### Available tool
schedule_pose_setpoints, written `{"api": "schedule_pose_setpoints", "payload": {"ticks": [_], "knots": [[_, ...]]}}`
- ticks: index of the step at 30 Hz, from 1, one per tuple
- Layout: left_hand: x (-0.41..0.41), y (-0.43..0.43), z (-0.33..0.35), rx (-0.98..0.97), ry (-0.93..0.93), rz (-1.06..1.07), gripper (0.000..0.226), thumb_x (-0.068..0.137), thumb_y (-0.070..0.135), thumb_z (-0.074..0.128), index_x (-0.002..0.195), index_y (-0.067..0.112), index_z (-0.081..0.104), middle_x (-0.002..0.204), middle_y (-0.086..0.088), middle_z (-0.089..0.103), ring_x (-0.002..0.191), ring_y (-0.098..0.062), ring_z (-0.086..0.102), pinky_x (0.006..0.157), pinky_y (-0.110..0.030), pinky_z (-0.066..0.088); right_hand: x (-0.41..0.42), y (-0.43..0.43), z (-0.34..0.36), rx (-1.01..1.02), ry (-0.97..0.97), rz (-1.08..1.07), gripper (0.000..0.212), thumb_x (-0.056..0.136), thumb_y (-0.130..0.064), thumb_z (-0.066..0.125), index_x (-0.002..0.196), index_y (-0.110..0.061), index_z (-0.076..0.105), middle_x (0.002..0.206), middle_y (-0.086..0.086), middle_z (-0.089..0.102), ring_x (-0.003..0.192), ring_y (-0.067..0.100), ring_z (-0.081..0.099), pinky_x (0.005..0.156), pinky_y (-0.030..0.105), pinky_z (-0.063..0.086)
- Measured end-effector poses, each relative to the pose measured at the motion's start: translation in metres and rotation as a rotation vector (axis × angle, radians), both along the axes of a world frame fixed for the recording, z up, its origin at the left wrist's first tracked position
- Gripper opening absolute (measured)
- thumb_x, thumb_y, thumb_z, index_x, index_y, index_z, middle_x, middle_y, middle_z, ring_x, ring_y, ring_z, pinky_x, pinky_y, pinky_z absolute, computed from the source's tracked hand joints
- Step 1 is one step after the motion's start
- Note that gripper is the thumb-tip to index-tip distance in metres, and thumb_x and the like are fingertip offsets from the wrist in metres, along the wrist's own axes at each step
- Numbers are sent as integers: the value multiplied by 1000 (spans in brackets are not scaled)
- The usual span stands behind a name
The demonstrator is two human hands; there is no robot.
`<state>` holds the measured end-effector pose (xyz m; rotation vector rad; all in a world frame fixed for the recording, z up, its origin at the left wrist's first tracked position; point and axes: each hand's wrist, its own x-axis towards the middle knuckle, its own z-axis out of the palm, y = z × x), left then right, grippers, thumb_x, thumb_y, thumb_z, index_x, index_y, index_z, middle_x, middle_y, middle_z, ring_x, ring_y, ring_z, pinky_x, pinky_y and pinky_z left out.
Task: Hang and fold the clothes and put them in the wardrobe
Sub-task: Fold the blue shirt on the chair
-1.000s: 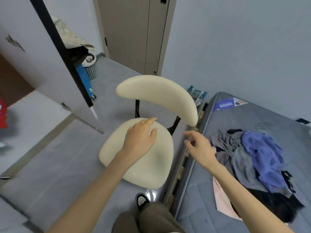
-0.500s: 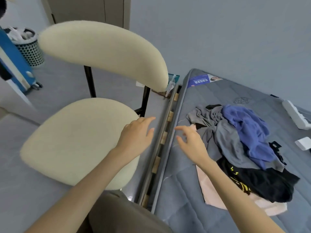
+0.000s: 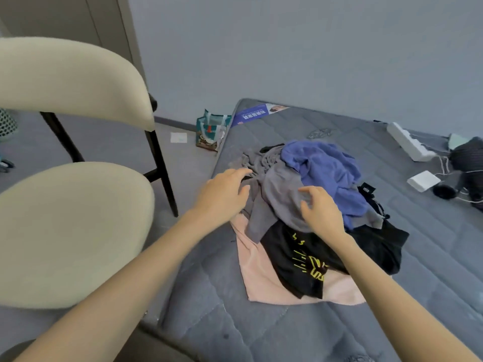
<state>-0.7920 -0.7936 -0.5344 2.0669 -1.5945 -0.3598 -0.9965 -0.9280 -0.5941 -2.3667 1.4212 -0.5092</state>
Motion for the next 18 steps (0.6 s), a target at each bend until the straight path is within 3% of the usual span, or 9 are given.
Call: {"api": "schedule_pose_setpoints", "payload": {"ticks": [5, 10, 12, 15, 18], "knots": [[-33, -29, -17, 27, -41, -15, 43, 99, 25, 45, 142, 23, 43, 137, -2, 53, 124, -24, 50, 98, -42, 43, -35, -46, -30, 80, -48, -204, 33, 93, -18, 56, 126, -15, 54, 133, 10, 49, 111, 34, 55, 79, 40, 42], [-37, -43, -29, 61, -47, -24, 43, 99, 23, 47, 141, 21, 45, 141, 1, 50, 129, -21, 46, 102, -43, 42, -40, -76, -59, 212, 14, -254, 45, 93, -23, 59, 134, -13, 43, 133, 15, 44, 114, 40, 52, 86, 45, 43], [-37, -46, -30, 73, -48, -34, 43, 99, 23, 47, 141, 21, 45, 141, 0, 50, 129, -21, 45, 102, -42, 42, -38, -82, -66, 250, 43, -281, 39, 95, -24, 56, 130, -12, 44, 129, 17, 45, 111, 41, 52, 83, 44, 42], [-36, -51, -31, 79, -56, -45, 43, 99, 24, 46, 142, 21, 44, 141, 0, 49, 129, -21, 45, 102, -42, 42, -35, -84, -68, 142, 2, -312, 19, 100, -21, 45, 115, -9, 49, 120, 17, 48, 96, 42, 53, 72, 39, 36], [-32, -54, -29, 55, -45, -42, 44, 99, 24, 46, 142, 21, 43, 143, -1, 47, 129, -20, 46, 103, -41, 41, -32, -82, -56, -1, -222, -238, 14, 101, -18, 41, 109, -10, 50, 110, 11, 51, 85, 37, 56, 67, 37, 37]]}}
